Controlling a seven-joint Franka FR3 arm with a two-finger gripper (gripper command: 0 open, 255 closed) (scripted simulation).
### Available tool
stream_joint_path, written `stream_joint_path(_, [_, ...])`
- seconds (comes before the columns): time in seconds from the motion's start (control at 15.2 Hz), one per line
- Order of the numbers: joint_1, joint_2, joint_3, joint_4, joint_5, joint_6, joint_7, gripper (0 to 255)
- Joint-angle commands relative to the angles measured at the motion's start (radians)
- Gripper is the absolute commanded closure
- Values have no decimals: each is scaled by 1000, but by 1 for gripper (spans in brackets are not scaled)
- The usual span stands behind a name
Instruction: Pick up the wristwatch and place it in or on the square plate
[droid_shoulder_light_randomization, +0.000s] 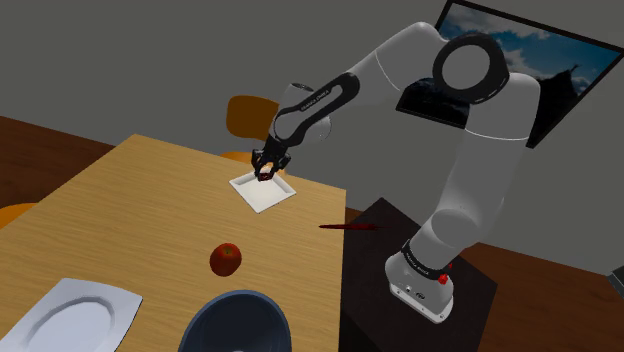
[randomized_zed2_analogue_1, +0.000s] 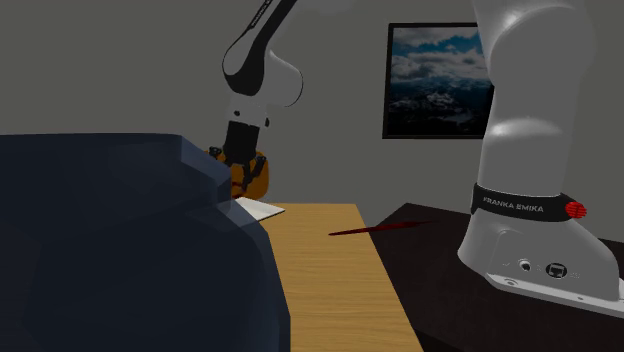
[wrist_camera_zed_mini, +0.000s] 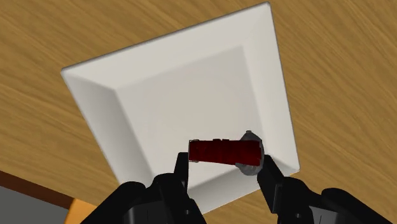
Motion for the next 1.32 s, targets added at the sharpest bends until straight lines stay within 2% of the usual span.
stream_joint_path(0.0, [3,24,-2,1,-2,22,-2,255])
stream_joint_path(0.26, [7,71,-5,5,-5,65,-9,255])
stream_joint_path(0.73, [7,71,-5,5,-5,65,-9,255])
stream_joint_path(0.79, [7,71,-5,5,-5,65,-9,0])
stream_joint_path(1.12, [7,71,-5,5,-5,65,-9,0])
stream_joint_path(1.25, [-11,3,2,-12,5,14,-15,0])
